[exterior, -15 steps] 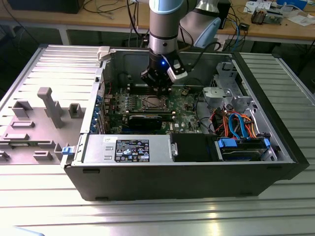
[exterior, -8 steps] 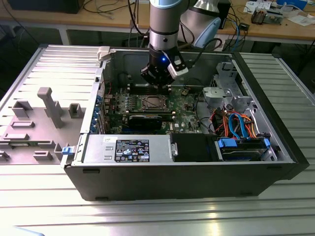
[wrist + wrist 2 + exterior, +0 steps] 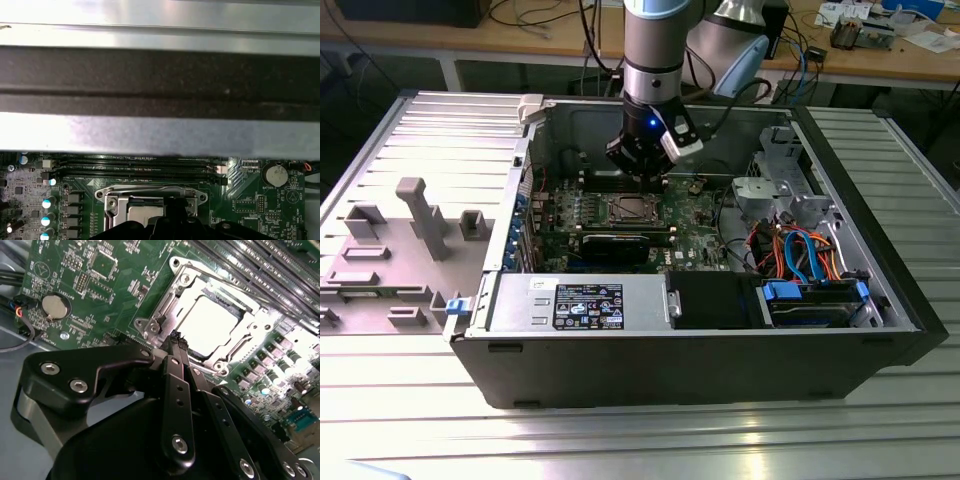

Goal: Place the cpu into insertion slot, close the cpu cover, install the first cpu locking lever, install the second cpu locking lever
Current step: 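Install the second cpu locking lever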

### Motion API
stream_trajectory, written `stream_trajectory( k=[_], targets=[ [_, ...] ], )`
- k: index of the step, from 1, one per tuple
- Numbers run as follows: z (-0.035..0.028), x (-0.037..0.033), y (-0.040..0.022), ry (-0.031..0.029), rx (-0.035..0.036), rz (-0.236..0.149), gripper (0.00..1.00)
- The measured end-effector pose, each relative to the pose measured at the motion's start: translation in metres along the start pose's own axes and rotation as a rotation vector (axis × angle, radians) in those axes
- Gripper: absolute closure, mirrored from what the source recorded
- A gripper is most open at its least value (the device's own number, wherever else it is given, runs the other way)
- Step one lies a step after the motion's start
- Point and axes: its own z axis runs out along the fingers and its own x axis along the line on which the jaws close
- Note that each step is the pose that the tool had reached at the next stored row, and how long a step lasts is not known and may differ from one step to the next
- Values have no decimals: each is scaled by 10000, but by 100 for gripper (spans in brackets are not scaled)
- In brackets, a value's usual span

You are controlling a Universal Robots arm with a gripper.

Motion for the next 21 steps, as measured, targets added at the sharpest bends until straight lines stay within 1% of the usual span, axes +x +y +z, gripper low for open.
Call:
stream_trajectory(
  k=[1, 2, 5, 8, 10, 18, 21],
  targets=[
    [2, 1, -7, 0, 25, 27, 89],
    [2, 1, -10, 1, 35, 60, 89],
    [0, 1, -14, 1, 41, 147, 89],
    [-33, 0, -15, 0, 41, 172, 89],
    [-35, 0, -19, -2, 39, 186, 89],
    [-31, 3, -109, -3, 45, 279, 89],
    [-31, 5, -163, -3, 47, 305, 89]
  ],
)
